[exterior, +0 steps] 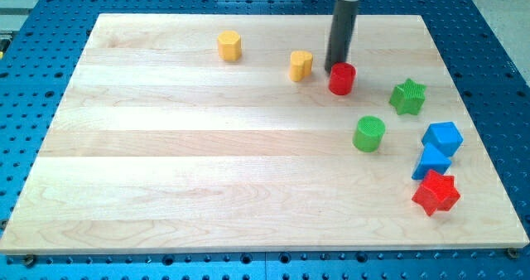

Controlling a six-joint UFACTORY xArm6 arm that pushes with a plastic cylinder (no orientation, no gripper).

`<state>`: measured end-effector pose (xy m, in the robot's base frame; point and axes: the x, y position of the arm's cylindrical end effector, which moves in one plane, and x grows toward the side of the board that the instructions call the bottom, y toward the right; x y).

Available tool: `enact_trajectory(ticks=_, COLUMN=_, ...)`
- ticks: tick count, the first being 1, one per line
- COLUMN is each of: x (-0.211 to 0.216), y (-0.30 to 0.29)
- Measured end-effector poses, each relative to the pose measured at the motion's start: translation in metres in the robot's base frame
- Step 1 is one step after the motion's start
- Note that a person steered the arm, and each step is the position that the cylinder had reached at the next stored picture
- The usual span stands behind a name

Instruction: Nudge the yellow heart to the left of the red circle

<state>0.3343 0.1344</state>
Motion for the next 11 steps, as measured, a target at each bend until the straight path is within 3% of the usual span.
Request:
enact_trajectory(ticks=1, x=0.001, y=0.023)
enact_trajectory(ticks=3, x=-0.023, y=-0.012)
enact_trajectory(ticks=4, x=-0.004, y=-0.063)
enact_trajectory(ticks=5, x=0.058, y=-0.059)
enact_trajectory(ticks=6, x=0.089, y=-0.089)
enact_trajectory(ticks=7, x=0.053, y=-0.090)
enact_trajectory(ticks=9, x=0.040, y=-0.145)
enact_trajectory(ticks=11, x=0.021, y=-0.131)
